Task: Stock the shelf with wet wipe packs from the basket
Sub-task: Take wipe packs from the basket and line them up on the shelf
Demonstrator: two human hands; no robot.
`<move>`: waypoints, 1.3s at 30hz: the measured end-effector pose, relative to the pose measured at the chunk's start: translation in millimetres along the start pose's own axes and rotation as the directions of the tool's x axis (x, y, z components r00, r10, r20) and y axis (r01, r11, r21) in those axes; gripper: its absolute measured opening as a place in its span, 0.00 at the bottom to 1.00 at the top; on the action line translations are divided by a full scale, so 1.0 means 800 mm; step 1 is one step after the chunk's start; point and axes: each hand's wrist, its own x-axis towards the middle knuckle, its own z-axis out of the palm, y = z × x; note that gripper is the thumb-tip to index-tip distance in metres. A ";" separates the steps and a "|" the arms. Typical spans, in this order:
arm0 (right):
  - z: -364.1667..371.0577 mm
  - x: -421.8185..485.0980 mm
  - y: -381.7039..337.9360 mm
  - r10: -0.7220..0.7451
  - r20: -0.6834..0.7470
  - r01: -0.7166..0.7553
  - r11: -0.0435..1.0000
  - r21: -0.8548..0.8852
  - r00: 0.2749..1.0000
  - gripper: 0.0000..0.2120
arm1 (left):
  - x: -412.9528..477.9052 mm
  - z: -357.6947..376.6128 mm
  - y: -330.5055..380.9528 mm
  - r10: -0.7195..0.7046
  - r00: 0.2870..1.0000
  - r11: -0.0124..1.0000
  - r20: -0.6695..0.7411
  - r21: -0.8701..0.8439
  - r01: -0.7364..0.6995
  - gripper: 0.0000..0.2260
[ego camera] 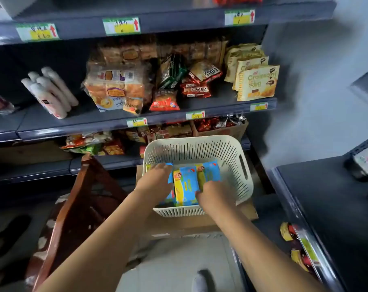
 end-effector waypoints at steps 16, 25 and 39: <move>0.071 0.025 -0.028 0.267 -0.282 -0.210 0.953 0.216 0.922 0.11 | 0.052 -0.006 -0.049 0.075 0.996 0.986 0.042 0.149 -0.080 0.21; -0.001 -0.029 -0.014 0.450 -0.334 -0.061 0.665 0.744 0.828 0.05 | 0.010 -0.088 -0.054 0.133 0.991 0.916 -0.004 -0.381 -0.125 0.10; -0.238 -0.316 0.077 0.673 -0.608 0.356 0.494 0.793 0.421 0.09 | -0.122 -0.257 0.181 0.538 0.837 0.336 -0.096 -0.887 -0.317 0.10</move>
